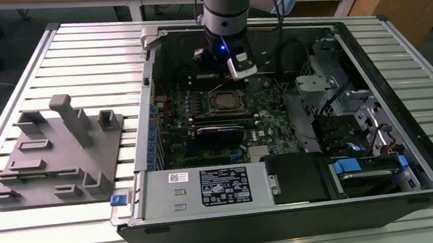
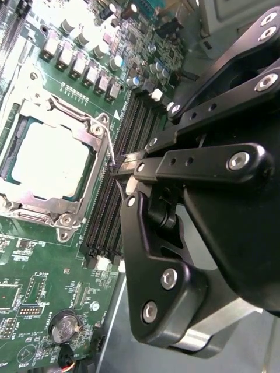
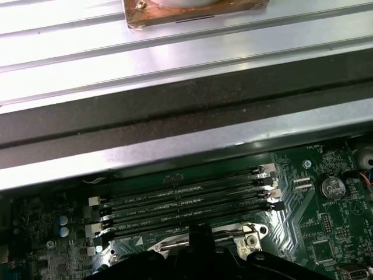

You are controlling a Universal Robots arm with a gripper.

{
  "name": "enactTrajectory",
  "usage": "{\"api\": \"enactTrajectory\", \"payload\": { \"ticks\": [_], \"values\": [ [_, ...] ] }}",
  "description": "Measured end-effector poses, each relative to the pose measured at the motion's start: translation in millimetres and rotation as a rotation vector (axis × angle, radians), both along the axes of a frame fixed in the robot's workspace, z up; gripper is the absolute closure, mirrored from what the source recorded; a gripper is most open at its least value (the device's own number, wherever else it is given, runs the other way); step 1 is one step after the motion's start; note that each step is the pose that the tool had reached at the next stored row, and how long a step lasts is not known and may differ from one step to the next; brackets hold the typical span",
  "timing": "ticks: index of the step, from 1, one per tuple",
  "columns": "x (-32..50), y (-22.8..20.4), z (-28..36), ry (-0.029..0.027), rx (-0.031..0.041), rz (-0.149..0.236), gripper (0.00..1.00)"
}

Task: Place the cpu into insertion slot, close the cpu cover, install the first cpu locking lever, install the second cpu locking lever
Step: 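Install the first cpu locking lever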

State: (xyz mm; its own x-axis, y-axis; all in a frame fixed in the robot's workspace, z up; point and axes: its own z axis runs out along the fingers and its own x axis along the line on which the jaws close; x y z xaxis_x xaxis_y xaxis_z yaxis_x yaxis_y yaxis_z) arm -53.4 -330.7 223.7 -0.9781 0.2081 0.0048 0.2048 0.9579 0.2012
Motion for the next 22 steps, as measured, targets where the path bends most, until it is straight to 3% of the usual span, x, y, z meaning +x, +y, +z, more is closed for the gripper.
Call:
{"api": "enactTrajectory", "payload": {
  "ticks": [3,8,22],
  "values": [
    [0.0,0.1,-0.2,0.0,0.0096,-0.007,0.89],
    [0.1,0.0,-0.5,-0.0001,0.0134,-0.007,0.89],
    [0.1,0.1,-3.6,0.0,0.0136,-0.007,0.89]
  ]
}}
